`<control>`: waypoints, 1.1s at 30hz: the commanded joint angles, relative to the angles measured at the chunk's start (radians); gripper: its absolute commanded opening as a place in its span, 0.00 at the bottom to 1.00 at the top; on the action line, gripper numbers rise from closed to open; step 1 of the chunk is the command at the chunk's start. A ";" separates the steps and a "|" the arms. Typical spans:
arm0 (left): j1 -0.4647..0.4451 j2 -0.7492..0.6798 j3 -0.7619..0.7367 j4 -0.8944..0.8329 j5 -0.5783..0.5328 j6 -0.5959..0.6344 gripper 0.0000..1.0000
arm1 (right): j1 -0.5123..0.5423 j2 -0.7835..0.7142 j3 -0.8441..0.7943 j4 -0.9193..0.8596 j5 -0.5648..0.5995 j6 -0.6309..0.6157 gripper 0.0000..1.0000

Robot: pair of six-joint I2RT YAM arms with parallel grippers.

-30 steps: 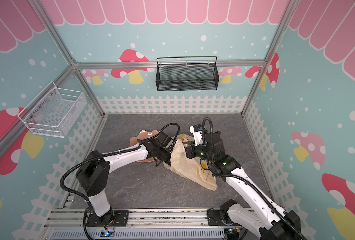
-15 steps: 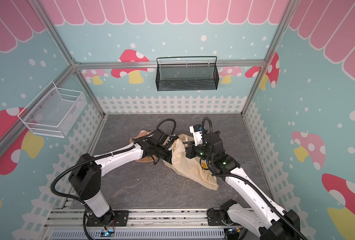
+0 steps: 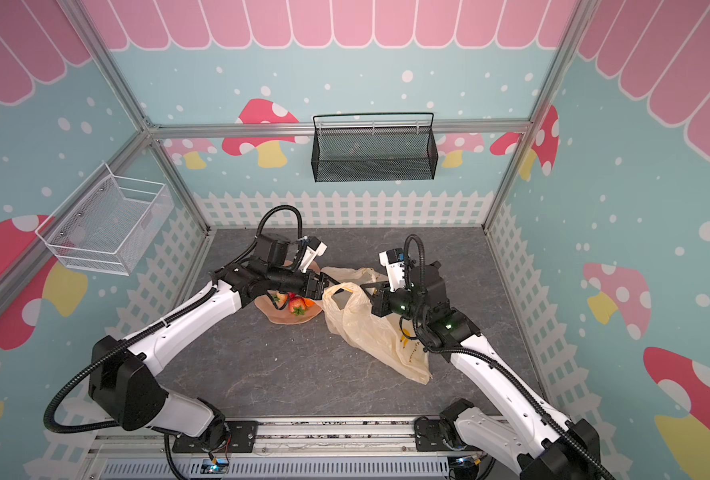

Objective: Place the fruits into the plastic bag
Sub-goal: 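Raise the left gripper out of the bag and move over the bowl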

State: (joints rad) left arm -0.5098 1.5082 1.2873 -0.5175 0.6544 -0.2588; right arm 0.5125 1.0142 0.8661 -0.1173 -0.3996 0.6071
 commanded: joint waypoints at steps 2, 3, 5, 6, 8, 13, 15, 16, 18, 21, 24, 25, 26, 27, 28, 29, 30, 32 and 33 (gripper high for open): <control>0.009 -0.005 0.030 -0.153 -0.054 0.077 0.82 | 0.005 0.002 0.010 0.012 0.013 0.009 0.00; 0.024 -0.017 0.023 -0.156 -0.060 0.069 0.82 | 0.006 0.001 0.009 0.010 0.014 0.009 0.00; 0.059 -0.047 0.006 -0.150 -0.071 0.043 0.82 | 0.005 0.000 0.009 0.008 0.019 0.009 0.00; 0.080 -0.066 -0.007 -0.141 -0.080 0.030 0.82 | 0.006 -0.003 0.009 0.005 0.021 0.009 0.00; 0.133 -0.107 -0.036 -0.115 -0.075 0.000 0.82 | 0.005 -0.005 0.010 0.002 0.026 0.010 0.00; 0.221 -0.196 -0.105 -0.049 -0.024 -0.063 0.82 | 0.006 -0.002 0.008 0.003 0.030 0.011 0.00; 0.255 -0.215 -0.119 -0.050 -0.070 -0.096 0.82 | 0.005 0.000 0.011 0.002 0.031 0.012 0.00; 0.278 -0.220 -0.128 -0.056 -0.099 -0.116 0.83 | 0.005 0.000 0.012 0.002 0.032 0.012 0.00; 0.314 -0.213 -0.128 -0.088 -0.138 -0.133 0.82 | 0.005 0.000 0.013 0.002 0.033 0.013 0.00; 0.326 -0.173 -0.090 -0.188 -0.263 -0.091 0.82 | 0.005 0.001 0.019 -0.002 0.032 0.010 0.00; 0.326 -0.100 -0.029 -0.290 -0.340 -0.022 0.82 | 0.006 0.000 0.021 -0.004 0.033 0.009 0.00; 0.324 -0.074 -0.009 -0.320 -0.370 0.006 0.82 | 0.005 0.000 0.021 -0.005 0.031 0.008 0.00; 0.326 -0.052 0.007 -0.340 -0.392 0.030 0.82 | 0.005 0.000 0.023 -0.006 0.031 0.009 0.00; 0.326 -0.027 0.023 -0.358 -0.419 0.057 0.82 | 0.006 0.000 0.024 -0.008 0.031 0.007 0.00; 0.326 -0.003 0.041 -0.379 -0.441 0.085 0.82 | 0.005 0.000 0.024 -0.008 0.030 0.007 0.00; 0.326 0.020 0.058 -0.395 -0.458 0.107 0.82 | 0.006 0.000 0.025 -0.010 0.030 0.008 0.00; 0.326 0.046 0.075 -0.412 -0.478 0.132 0.82 | 0.005 0.000 0.028 -0.011 0.028 0.005 0.00; 0.323 0.090 0.102 -0.427 -0.521 0.170 0.82 | 0.005 0.000 0.030 -0.013 0.030 0.003 0.00; 0.322 0.113 0.116 -0.433 -0.540 0.188 0.82 | 0.005 0.000 0.031 -0.014 0.030 0.003 0.00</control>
State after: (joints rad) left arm -0.1856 1.5848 1.3560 -0.8749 0.2199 -0.1707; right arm 0.5125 1.0142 0.8669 -0.1238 -0.3737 0.6106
